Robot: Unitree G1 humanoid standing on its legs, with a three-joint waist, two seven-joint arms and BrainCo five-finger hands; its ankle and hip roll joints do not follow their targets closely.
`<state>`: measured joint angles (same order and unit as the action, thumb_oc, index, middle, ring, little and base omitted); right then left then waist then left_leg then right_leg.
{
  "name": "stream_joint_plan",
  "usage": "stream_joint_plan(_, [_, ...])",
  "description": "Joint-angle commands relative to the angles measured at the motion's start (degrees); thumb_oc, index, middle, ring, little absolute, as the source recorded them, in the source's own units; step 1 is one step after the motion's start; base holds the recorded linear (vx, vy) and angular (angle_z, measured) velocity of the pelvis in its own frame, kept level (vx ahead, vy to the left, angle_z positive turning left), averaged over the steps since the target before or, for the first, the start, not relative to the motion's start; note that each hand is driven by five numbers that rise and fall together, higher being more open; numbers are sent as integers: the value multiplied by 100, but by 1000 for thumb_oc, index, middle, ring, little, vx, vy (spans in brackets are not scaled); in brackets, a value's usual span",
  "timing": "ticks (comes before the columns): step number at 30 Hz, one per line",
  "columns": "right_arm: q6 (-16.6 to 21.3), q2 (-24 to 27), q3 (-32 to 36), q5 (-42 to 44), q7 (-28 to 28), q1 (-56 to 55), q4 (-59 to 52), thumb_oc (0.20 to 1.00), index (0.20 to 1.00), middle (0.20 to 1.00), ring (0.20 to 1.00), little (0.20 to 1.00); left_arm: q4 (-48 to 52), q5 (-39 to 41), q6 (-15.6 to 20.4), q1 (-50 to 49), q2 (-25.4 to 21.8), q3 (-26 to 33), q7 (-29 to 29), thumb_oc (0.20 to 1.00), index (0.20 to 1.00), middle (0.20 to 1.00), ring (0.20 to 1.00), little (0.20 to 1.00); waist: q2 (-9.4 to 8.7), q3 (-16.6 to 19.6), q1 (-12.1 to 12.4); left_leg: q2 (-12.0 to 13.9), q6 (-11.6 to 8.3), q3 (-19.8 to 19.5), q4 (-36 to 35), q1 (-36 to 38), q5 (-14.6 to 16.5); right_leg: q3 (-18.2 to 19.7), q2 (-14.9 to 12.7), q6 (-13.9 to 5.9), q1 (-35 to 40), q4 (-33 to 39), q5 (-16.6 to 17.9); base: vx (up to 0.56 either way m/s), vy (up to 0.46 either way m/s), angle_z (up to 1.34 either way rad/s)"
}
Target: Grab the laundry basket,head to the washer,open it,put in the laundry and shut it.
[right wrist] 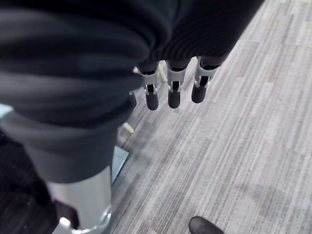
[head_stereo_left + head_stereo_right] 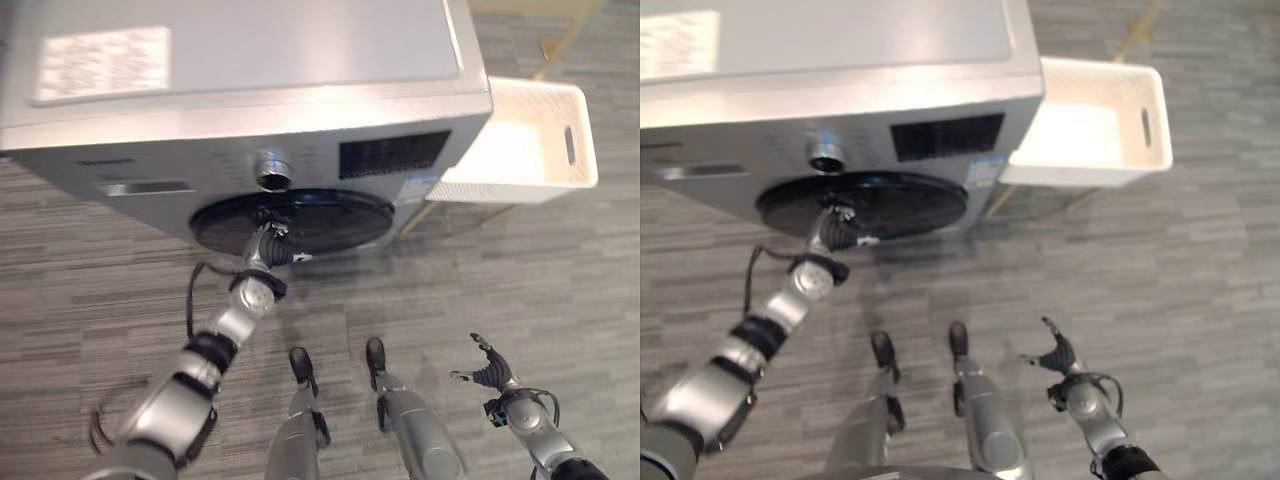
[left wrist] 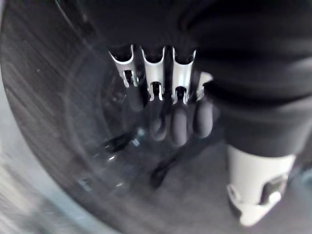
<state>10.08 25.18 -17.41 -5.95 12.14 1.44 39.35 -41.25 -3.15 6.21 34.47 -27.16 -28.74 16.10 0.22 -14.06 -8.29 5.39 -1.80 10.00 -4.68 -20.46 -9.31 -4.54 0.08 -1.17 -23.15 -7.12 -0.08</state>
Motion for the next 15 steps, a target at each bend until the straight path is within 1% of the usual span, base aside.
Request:
stream_joint_plan(1, [-31,-149,231,6,125,-429,99,1000,1000,1000,1000,1000,441,301,342,-561,173,778,189,1000,1000,1000,1000,1000,-350,521,20,-369,-44,-201,-32,651,656,-71,-118,-538,766,1181,344,116,-13,35])
stream_joint_plan(2, [-123,-228,439,-30,146,-458,271,1000,1000,1000,1000,1000,1005,633,416,-1694,373,1149,38,1000,1000,1000,1000,1000,-331,577,186,-403,-18,-269,-32,940,740,-116,-103,-512,1099,1187,231,153,-5,39])
stream_joint_plan(4, [-191,-281,635,-9,114,-422,365,1000,1000,1000,1000,1000,1336,980,459,-2691,517,1481,-250,1000,1000,1000,1000,1000,-310,646,335,-424,5,-317,-32,1178,793,-151,-111,-487,1361,1190,151,158,16,17])
stream_joint_plan(5, [-209,-304,792,24,54,-449,397,1000,1000,1000,1000,1000,1426,1199,426,-3424,575,1725,-559,1000,1000,1000,1000,1000,-299,744,442,-447,27,-365,-32,1334,822,-181,-113,-478,1548,1197,105,96,19,5])
stream_joint_plan(6, [-209,-304,792,24,54,-449,396,1000,1000,1000,1000,1000,1427,1199,425,-3425,575,1726,-559,1000,1000,1000,1000,1000,-300,743,442,-447,27,-365,-32,1335,822,-182,-113,-478,1549,1197,104,86,25,41])
stream_joint_plan(9, [-252,-322,970,92,-53,-474,533,1000,1000,1000,1000,1000,1124,1277,291,-4159,613,2027,-913,1000,1000,1000,1000,1000,-279,860,584,-466,49,-448,-32,1542,864,-236,-126,-468,1790,1192,32,57,21,38])
stream_joint_plan(11, [-273,-342,1054,135,-112,-482,587,1000,1000,1000,1000,1000,808,1164,204,-4412,641,2165,-1032,1000,1000,1000,1000,1000,-284,938,660,-477,63,-489,-32,1634,887,-264,-134,-457,1902,1186,-3,54,16,22])
stream_joint_plan(12, [-273,-342,1052,135,-112,-483,588,1000,1000,1000,1000,1000,807,1163,205,-4414,642,2166,-1032,1000,1000,1000,1000,1000,-284,934,658,-477,63,-491,-32,1640,889,-266,-135,-458,1910,1187,-5,53,24,28])
stream_joint_plan(14, [-295,-399,1128,285,-154,-432,720,1000,1000,1000,1000,1000,-12,1047,92,-4518,737,2434,-1047,1000,1000,1000,1000,1000,-281,1034,753,-486,72,-559,-32,1797,924,-322,-133,-446,2089,1161,-85,48,38,20])
stream_joint_plan(15, [-303,-410,1124,320,-168,-411,760,1000,1000,1000,1000,1000,-250,992,87,-4465,737,2451,-1027,1000,1000,1000,1000,1000,-289,1058,769,-490,74,-573,-32,1837,943,-329,-134,-443,2132,1160,-96,39,32,11])
